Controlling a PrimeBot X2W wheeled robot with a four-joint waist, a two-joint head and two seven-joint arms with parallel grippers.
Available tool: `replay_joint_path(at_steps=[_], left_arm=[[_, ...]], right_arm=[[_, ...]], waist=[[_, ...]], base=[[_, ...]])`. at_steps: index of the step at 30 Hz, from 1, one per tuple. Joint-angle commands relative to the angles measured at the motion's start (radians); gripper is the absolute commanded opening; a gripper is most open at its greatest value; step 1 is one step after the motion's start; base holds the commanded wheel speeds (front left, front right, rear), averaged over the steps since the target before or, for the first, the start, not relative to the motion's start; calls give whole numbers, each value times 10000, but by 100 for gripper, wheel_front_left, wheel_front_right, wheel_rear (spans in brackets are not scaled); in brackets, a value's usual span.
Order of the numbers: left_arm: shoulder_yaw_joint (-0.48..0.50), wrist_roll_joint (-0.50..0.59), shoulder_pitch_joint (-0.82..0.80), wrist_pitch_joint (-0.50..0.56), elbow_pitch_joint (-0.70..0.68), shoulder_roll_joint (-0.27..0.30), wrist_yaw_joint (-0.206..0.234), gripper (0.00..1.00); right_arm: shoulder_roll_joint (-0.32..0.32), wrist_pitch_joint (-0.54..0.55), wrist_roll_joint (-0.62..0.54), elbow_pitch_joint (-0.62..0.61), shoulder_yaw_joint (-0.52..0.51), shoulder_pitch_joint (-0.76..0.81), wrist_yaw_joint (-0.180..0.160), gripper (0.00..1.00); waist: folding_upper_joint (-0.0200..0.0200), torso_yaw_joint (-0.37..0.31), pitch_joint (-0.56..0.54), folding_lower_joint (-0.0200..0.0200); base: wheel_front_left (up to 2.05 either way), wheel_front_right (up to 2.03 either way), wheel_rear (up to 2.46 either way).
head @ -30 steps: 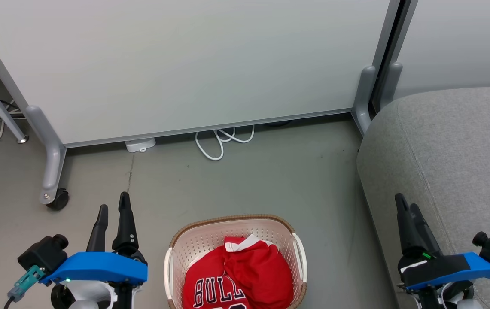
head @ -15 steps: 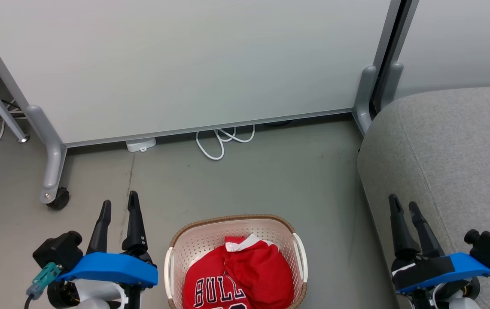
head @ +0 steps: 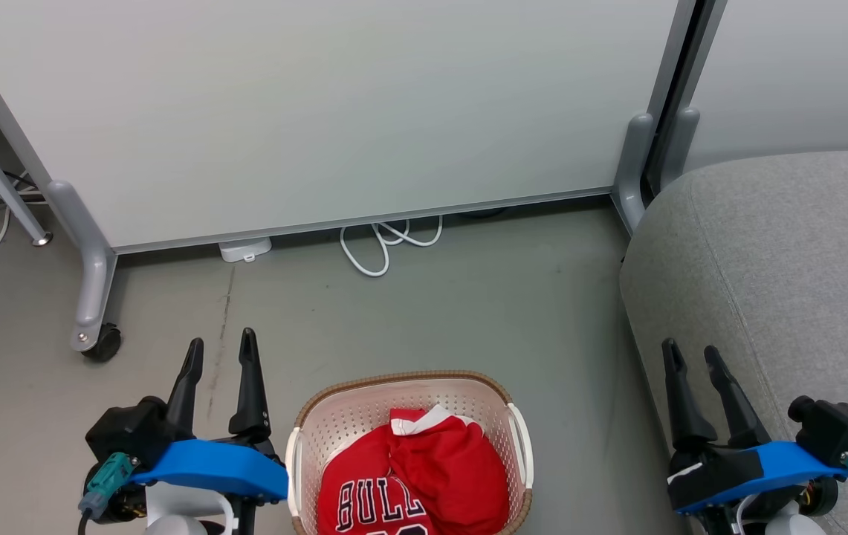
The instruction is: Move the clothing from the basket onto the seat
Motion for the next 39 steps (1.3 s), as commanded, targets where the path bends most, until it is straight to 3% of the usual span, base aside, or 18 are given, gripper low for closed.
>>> replay_joint_path(at_steps=[1,26,39], left_arm=[[-35,313,-241,-113,-32,42,-23,100],[-356,2427,-263,-630,181,20,13,100],[-614,3298,-302,-865,332,9,-189,100]], right_arm=[[-73,-108,-352,-47,36,-186,18,100],[-82,-634,-2469,-3,191,-196,23,100],[-85,-870,-3423,1,244,-168,24,100]], waist=[[0,-2,0,-1],[0,-20,67,-1],[0,14,91,-1]], base=[[0,0,0],[0,0,0],[0,0,0]])
